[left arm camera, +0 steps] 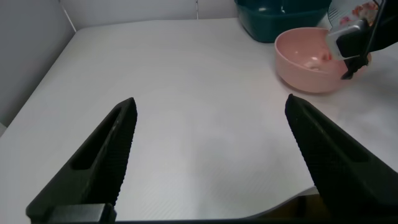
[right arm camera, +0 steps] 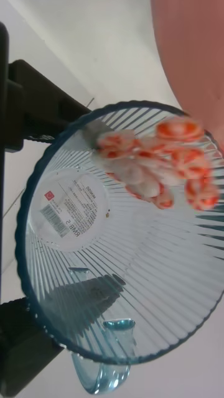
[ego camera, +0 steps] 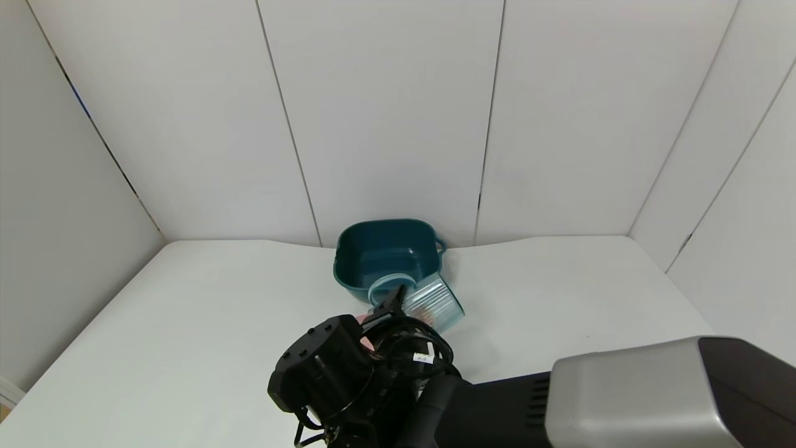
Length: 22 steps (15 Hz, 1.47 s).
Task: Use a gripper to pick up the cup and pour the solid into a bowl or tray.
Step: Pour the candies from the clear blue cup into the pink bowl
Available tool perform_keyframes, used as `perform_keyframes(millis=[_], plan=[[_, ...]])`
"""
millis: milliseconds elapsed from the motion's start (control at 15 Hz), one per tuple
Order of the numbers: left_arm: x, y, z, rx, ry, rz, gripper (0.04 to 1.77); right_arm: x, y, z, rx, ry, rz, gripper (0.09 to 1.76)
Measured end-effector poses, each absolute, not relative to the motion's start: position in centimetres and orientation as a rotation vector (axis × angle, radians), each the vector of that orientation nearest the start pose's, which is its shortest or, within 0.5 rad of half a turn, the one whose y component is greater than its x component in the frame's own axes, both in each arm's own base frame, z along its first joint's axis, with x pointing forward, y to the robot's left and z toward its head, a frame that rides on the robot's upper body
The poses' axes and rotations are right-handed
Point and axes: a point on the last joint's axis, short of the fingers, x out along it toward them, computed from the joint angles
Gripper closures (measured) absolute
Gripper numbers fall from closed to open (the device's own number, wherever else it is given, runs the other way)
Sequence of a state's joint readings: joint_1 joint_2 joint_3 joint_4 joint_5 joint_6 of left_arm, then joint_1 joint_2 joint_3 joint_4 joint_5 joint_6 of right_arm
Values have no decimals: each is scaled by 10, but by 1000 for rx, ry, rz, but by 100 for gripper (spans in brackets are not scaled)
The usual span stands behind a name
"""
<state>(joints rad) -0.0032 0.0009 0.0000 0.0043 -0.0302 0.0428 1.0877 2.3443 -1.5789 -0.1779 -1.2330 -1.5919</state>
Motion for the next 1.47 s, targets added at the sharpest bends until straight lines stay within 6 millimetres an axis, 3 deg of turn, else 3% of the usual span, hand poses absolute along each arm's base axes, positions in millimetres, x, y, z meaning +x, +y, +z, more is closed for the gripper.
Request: perform_keyframes(millis=[933,1200,1467], plan=[[-23,-1,75,42,4,-34,9,231,404,109,-2179,303,75,51],[-23,-1,75,42,5,-34,9,231,406,111,-2130,283,59,51],[-23,-1,75,42,5,-34,9,241,406,130,-1962,228,-1,51]])
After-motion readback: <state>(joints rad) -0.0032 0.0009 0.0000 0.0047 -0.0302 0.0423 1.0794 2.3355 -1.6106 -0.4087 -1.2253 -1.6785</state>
